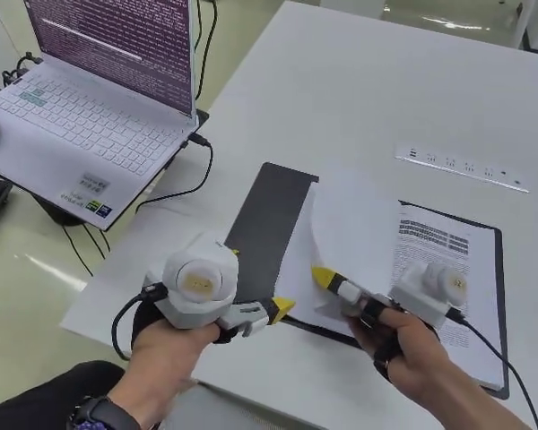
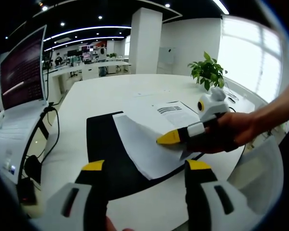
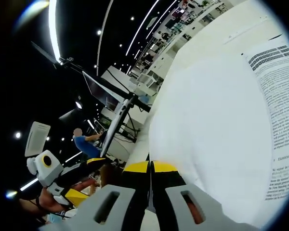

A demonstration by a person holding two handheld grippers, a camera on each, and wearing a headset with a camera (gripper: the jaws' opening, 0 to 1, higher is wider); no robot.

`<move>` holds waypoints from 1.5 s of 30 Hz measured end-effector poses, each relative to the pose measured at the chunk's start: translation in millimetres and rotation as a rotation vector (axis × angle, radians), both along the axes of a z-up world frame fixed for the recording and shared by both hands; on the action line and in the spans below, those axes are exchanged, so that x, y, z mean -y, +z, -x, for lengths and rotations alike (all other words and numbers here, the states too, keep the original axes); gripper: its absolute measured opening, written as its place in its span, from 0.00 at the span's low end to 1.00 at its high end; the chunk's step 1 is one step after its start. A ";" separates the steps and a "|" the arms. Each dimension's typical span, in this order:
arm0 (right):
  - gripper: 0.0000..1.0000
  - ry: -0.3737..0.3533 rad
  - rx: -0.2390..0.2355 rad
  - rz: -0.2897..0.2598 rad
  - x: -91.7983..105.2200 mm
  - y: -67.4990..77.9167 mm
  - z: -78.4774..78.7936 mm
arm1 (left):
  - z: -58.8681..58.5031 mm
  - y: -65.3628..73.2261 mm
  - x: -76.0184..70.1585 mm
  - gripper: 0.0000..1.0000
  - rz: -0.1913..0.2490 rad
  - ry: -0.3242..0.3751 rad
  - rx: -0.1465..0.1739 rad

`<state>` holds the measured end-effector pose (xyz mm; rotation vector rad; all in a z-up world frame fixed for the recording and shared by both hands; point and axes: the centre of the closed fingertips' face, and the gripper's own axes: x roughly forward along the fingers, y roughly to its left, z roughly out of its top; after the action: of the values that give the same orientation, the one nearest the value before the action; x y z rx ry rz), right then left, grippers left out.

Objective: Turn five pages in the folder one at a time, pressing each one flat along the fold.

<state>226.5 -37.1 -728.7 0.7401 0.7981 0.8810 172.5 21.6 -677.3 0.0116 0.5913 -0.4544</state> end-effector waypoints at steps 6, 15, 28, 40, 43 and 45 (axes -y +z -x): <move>0.00 -0.010 -0.026 -0.007 -9.5 -4.7 -2.6 | 0.1 -2.9 -1.2 0.64 0.009 0.009 -0.008; 0.00 -0.012 -0.045 0.021 -18.6 -22.5 -6.4 | -0.3 -1.0 -0.1 0.64 0.012 -0.011 -0.009; 0.06 0.027 -0.075 0.163 -25.0 -58.0 6.0 | 2.6 0.4 -12.5 0.64 0.019 -0.011 -0.010; 0.27 0.021 -0.064 0.123 -32.7 -45.8 10.3 | 9.8 -9.9 -17.6 0.62 0.041 -0.003 -0.054; 0.36 0.046 -0.045 0.111 -33.8 -38.7 17.6 | 15.0 -20.4 -13.8 0.60 0.045 -0.028 -0.084; 0.39 0.074 -0.013 0.115 -31.5 -34.4 23.6 | 19.2 -27.3 -14.1 0.60 0.019 -0.048 -0.100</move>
<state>202.9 -5.6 -763.1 0.6190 0.8850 0.8901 153.3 35.8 -704.6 -0.0154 0.6860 -0.5097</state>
